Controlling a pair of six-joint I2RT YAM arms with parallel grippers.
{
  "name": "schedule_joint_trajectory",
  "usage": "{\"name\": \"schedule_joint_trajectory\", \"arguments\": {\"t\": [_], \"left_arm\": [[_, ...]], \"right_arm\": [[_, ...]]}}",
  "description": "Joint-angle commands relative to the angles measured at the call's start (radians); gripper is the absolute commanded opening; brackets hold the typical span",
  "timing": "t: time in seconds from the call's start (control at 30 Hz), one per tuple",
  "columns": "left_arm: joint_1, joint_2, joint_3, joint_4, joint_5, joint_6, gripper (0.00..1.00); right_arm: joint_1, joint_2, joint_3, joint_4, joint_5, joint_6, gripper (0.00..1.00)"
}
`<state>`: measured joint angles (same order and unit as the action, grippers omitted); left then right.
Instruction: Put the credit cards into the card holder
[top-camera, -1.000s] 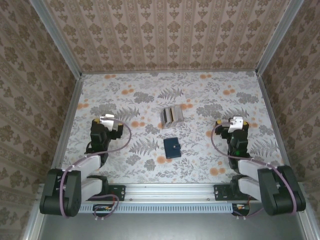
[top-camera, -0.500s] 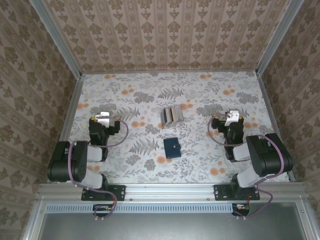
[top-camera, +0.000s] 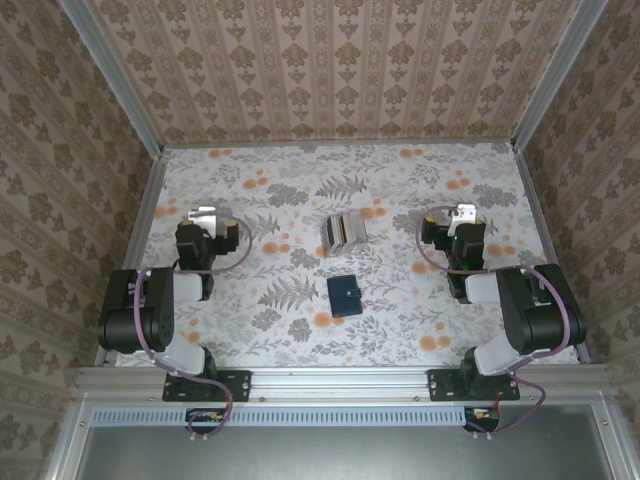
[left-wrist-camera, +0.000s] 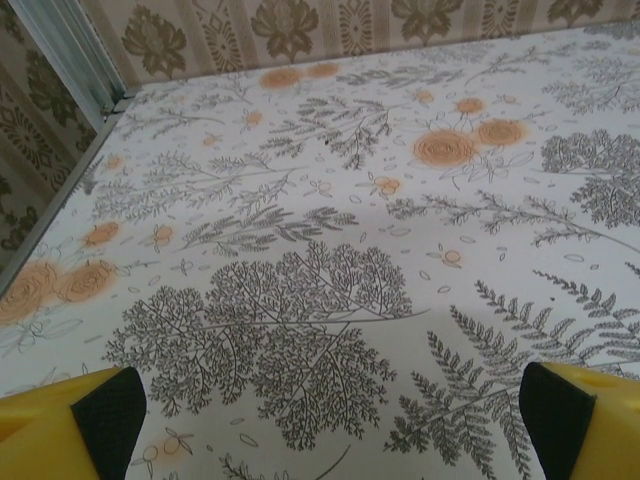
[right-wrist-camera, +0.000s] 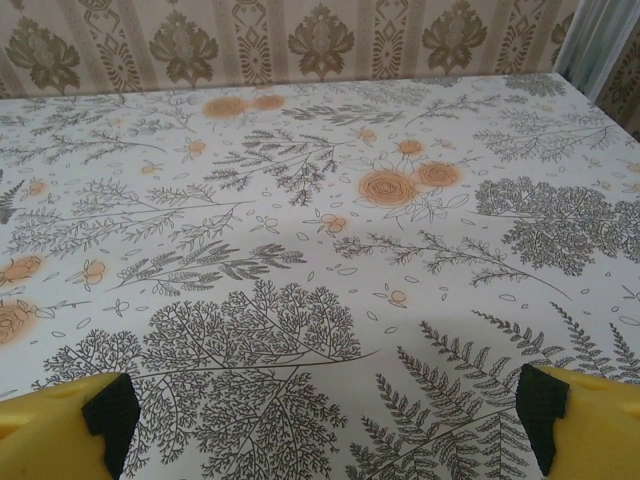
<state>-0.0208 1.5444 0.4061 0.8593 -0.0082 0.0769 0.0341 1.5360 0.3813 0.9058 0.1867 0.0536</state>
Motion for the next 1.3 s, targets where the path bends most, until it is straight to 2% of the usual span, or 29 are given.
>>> {"name": "schedule_joint_trajectory", "arguments": {"t": [0.0, 1.27], "left_arm": [[0.002, -0.007, 0.002, -0.011, -0.004, -0.022, 1.0], [0.001, -0.007, 0.002, -0.011, -0.006, -0.022, 1.0]], "right_arm": [[0.001, -0.009, 0.005, -0.015, 0.022, 0.011, 1.0], [0.009, -0.011, 0.016, -0.035, 0.011, -0.004, 1.0]]}}
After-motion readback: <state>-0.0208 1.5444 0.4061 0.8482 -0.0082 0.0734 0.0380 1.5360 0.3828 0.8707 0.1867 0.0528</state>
